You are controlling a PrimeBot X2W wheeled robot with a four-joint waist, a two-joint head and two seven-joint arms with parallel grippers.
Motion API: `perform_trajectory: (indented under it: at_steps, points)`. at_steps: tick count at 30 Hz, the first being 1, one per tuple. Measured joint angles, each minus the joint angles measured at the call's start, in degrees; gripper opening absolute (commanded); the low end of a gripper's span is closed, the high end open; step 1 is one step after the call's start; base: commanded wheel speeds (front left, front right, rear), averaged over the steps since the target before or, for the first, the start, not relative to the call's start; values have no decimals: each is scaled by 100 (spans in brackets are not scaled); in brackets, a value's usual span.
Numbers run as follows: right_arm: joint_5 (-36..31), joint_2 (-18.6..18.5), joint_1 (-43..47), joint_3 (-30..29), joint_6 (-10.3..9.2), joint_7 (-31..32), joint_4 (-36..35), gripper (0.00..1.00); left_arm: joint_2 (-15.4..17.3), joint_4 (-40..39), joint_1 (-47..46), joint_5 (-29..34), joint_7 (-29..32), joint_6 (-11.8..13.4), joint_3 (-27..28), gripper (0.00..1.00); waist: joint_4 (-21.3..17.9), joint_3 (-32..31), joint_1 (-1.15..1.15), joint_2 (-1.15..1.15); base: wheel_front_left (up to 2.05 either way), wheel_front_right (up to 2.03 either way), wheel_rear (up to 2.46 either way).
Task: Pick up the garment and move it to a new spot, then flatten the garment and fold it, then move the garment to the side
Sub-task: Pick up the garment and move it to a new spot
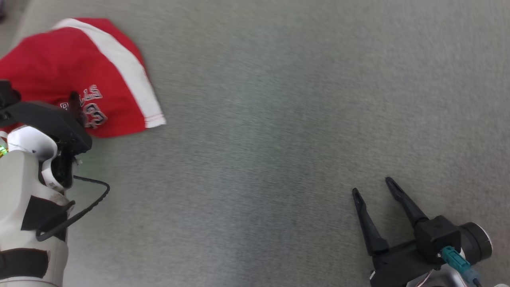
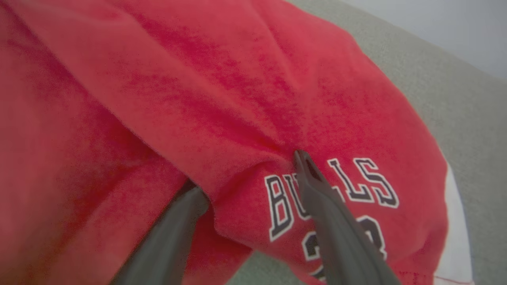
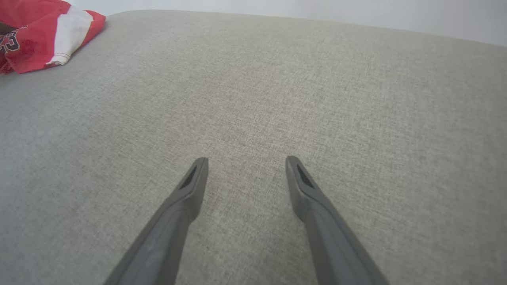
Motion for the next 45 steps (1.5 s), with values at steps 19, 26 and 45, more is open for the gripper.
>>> perform_trajectory:
  at_steps: [19, 26, 45]
  points:
    - [267, 285, -326, 460, 0, -456, 933, 100, 413, 256, -98, -70, -282, -532, -288, 0, -919, -68, -2, -1, 0, 0, 0]
    - [477, 454, -328, 556, 0, -747, 1577, 100, 476, -671, 81, 64, -140, -602, -964, 0, -964, -941, -3, -1, 0, 0, 0]
    - [563, 523, -83, 331, 0, -804, 1730, 100, 97, -4222, 1027, -369, 535, -470, -2544, 0, -2128, -2502, -3, -2, 0, 0, 0]
